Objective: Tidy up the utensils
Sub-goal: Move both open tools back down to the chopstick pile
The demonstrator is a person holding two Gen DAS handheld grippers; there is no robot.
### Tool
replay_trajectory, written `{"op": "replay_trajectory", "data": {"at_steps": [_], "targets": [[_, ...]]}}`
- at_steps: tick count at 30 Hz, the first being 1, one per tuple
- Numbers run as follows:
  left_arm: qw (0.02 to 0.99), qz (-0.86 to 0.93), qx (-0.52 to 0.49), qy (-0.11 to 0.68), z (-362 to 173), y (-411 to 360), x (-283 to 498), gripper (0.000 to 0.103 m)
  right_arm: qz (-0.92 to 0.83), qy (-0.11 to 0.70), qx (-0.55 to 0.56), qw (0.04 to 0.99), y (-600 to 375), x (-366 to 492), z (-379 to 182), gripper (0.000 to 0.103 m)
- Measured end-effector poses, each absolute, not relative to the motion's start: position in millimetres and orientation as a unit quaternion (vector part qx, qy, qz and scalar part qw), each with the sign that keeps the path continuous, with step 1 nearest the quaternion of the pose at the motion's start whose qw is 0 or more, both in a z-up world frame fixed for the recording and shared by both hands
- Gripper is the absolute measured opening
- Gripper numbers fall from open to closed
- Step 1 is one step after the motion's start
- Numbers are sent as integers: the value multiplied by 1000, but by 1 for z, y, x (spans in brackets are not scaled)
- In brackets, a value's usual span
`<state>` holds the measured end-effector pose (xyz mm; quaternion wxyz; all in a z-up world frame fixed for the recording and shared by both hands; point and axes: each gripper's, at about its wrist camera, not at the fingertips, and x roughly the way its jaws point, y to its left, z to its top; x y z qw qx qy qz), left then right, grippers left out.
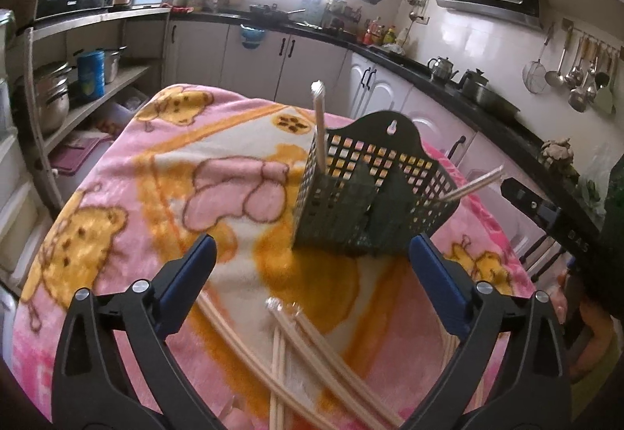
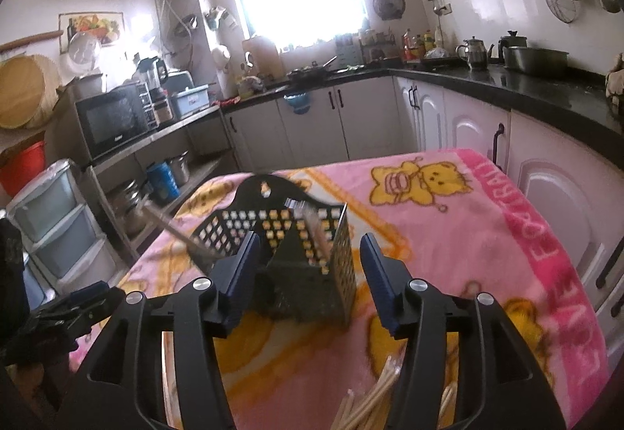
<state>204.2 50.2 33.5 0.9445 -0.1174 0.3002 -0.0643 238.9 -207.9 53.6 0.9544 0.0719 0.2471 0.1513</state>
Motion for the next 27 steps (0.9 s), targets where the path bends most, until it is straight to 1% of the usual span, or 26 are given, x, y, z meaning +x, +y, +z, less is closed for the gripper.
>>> {"op": "replay_trajectory", "data": {"at_steps": [9, 27], "targets": [[938, -58, -147, 310, 14, 60, 178, 91, 160, 272, 55, 947, -202, 210, 36, 54], [925, -61, -152, 344, -9, 60, 151, 91, 179, 314, 30, 932, -196, 174, 8, 54]]}}
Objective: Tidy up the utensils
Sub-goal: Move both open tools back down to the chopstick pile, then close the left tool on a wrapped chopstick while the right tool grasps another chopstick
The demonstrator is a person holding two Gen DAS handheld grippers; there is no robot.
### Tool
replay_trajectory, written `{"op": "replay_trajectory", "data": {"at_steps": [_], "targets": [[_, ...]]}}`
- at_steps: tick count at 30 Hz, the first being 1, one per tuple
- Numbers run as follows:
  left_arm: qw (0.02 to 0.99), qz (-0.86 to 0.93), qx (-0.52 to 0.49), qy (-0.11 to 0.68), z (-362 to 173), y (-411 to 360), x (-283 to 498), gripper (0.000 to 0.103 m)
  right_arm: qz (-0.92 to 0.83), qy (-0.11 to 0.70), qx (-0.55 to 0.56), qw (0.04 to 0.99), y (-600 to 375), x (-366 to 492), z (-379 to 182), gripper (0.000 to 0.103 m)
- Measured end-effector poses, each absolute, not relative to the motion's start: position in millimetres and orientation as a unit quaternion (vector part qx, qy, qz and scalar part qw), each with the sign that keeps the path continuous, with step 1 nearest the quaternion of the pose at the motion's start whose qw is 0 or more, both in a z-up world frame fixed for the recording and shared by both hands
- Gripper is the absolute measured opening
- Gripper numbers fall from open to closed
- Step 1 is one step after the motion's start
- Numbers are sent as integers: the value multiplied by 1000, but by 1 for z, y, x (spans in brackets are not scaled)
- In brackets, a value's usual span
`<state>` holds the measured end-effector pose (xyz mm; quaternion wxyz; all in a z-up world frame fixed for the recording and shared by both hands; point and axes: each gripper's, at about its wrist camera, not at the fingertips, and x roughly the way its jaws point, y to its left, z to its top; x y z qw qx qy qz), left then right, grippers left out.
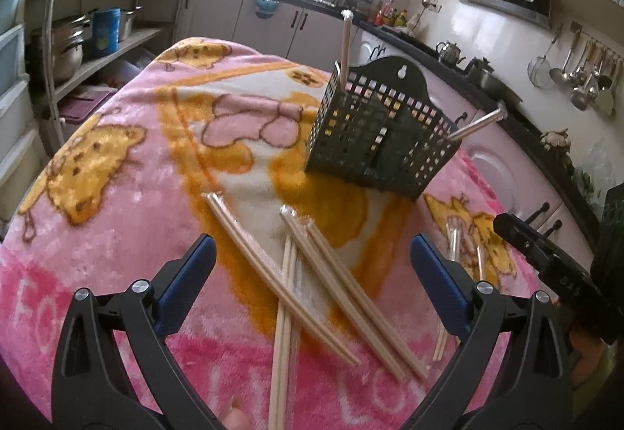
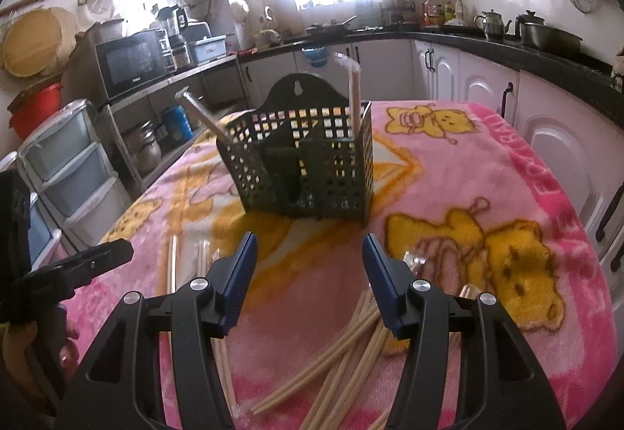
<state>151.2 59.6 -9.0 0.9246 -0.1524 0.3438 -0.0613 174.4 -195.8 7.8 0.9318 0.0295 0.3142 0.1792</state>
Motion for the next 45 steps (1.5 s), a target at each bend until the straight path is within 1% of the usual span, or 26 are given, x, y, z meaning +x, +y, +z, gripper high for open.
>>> {"op": "replay_trajectory", "data": {"at_steps": [7, 21, 27, 29, 30, 32, 34, 35, 39, 41, 42, 43, 44, 45], "targets": [[913, -56, -162, 370, -24, 64, 150, 91, 174, 336, 35, 925, -202, 171, -4, 54], [872, -81, -218, 432, -61, 72, 155, 91, 152, 384, 54, 909, -227, 178, -33, 54], [858, -82, -230, 453, -68, 83, 171, 77, 129, 410, 75, 900, -240, 203, -44, 54], [855, -83, -228, 458, -67, 87, 179, 68, 122, 424, 85, 893, -244, 215, -48, 54], [852, -82, -230, 463, -67, 90, 184, 65, 120, 428, 88, 891, -245, 220, -49, 53], [847, -82, -240, 468, -67, 96, 192, 56, 116, 436, 95, 887, -247, 232, -51, 48], [843, -80, -246, 473, -68, 102, 200, 53, 113, 443, 104, 883, -249, 241, -52, 47], [840, -79, -249, 475, -69, 104, 204, 50, 111, 446, 107, 882, -250, 245, -53, 44], [832, -81, -263, 481, -70, 110, 214, 49, 110, 463, 131, 869, -256, 260, -56, 38], [828, -83, -267, 485, -71, 112, 219, 49, 115, 474, 151, 860, -259, 267, -60, 32], [824, -85, -276, 488, -72, 113, 222, 49, 115, 480, 159, 855, -261, 270, -61, 31], [821, -85, -282, 490, -72, 115, 225, 49, 115, 484, 165, 852, -263, 272, -63, 26], [819, -84, -284, 492, -72, 117, 228, 48, 114, 487, 170, 849, -264, 273, -64, 22], [817, -82, -285, 494, -72, 118, 231, 46, 114, 488, 173, 848, -266, 274, -65, 20]]}}
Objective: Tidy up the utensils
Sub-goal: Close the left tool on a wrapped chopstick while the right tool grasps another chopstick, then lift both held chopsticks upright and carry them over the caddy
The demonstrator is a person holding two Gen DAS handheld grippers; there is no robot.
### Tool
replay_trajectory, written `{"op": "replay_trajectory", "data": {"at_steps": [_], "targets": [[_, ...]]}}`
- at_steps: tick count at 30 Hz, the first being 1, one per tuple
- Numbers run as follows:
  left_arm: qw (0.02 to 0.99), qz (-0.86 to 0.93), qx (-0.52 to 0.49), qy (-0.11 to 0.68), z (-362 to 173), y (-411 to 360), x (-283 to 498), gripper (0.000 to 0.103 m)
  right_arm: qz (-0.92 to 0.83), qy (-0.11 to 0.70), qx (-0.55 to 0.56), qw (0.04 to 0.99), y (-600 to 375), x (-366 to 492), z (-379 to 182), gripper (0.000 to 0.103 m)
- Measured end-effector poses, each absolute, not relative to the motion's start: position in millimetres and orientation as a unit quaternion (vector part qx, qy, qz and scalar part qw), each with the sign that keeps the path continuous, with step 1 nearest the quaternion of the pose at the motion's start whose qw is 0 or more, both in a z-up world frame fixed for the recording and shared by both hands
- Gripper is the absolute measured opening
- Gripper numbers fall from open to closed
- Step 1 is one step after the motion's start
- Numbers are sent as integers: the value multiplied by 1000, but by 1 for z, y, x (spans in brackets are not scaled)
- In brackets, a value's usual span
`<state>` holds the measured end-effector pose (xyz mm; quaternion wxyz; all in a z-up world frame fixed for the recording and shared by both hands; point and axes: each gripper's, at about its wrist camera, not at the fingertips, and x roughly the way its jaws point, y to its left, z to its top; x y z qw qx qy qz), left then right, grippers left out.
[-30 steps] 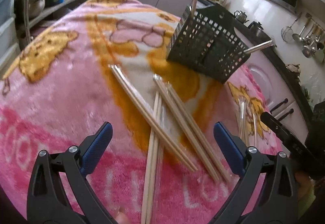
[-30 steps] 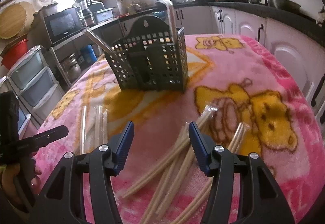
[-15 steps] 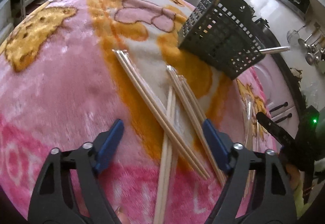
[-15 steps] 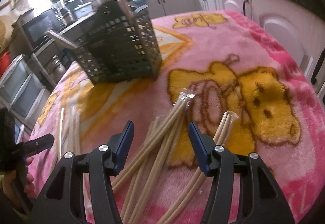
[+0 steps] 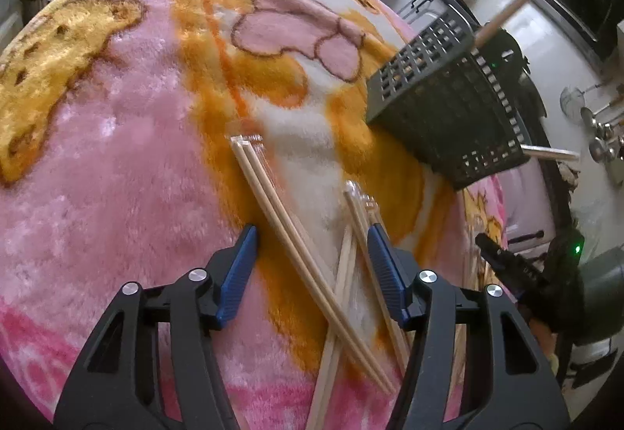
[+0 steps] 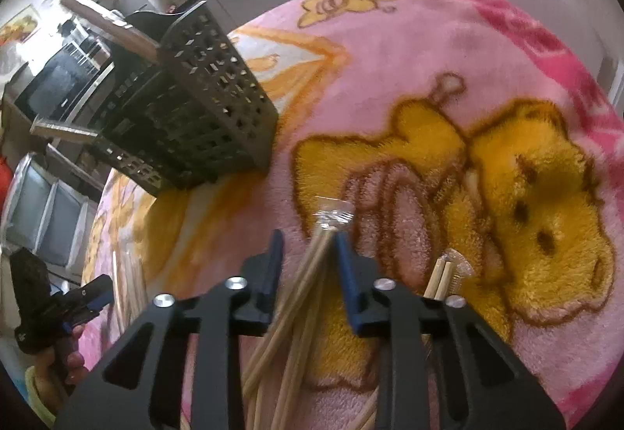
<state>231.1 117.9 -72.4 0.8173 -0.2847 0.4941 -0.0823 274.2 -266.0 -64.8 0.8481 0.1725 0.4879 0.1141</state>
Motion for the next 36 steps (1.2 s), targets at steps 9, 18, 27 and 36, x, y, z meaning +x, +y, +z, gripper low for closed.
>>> {"op": "replay_trajectory", "data": {"at_steps": [9, 18, 27, 36], "targets": [[805, -55, -294, 513, -78, 128, 259, 14, 129, 478, 176, 851, -271, 272, -59, 12], [830, -52, -269, 487, -71, 131, 254, 2, 163, 451, 183, 858, -269, 265, -38, 11], [873, -61, -204, 439, -34, 113, 233, 1, 193, 425, 161, 870, -246, 252, -18, 9], [906, -67, -153, 390, 4, 99, 213, 1, 231, 374, 119, 890, -213, 236, 15, 7]]}}
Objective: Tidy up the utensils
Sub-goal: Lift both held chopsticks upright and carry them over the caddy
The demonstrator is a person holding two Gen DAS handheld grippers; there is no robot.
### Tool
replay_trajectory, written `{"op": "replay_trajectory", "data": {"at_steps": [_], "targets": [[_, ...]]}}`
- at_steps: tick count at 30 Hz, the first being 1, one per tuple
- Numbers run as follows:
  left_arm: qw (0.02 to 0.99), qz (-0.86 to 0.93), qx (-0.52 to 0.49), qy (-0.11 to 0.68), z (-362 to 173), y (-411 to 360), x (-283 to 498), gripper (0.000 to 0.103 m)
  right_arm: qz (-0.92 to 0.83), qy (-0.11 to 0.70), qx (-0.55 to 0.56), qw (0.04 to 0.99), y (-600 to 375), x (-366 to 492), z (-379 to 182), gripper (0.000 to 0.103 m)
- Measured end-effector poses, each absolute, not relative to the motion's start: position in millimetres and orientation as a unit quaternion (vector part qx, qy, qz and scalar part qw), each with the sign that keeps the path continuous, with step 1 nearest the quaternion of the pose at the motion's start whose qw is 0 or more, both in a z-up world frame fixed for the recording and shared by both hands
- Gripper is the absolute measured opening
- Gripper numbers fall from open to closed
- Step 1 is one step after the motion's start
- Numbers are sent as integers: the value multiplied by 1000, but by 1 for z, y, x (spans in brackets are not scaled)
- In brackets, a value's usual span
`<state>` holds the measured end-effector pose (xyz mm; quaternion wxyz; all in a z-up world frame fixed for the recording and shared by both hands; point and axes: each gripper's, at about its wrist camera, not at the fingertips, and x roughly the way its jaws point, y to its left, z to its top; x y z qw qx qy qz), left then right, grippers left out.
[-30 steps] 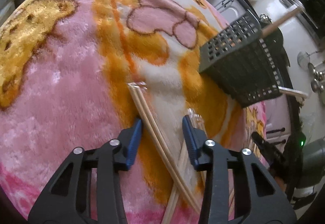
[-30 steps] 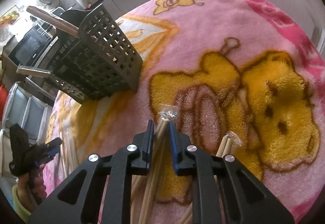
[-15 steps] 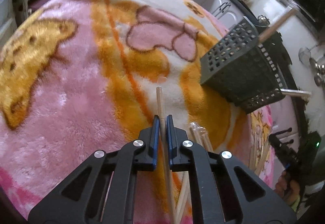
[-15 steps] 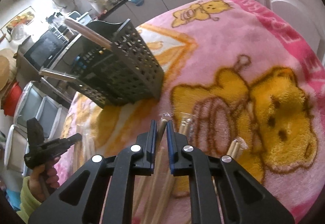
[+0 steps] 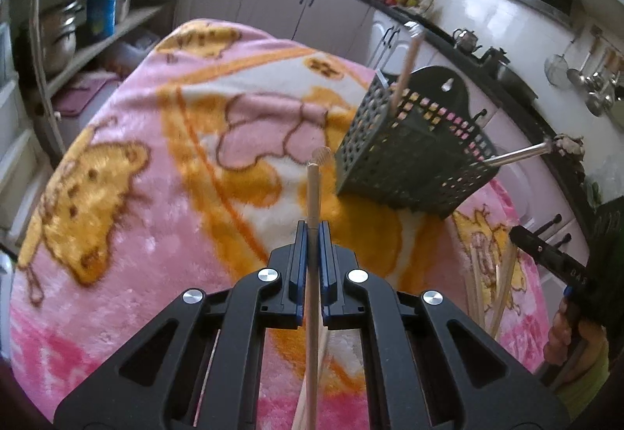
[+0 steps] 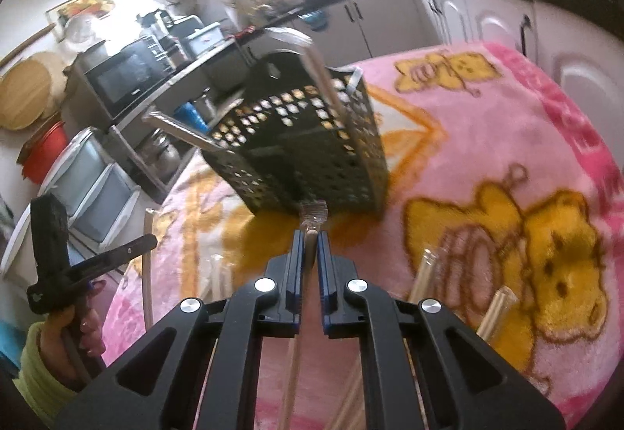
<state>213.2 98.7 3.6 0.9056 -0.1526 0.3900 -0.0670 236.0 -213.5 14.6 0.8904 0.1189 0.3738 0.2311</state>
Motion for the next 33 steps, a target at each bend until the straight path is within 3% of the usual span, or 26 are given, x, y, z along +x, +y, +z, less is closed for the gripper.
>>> {"op": "replay_trajectory", "data": {"at_steps": [33], "targets": [[948, -114, -120, 272, 92, 43, 225, 1, 257, 238, 98, 931, -201, 220, 94, 6]]}}
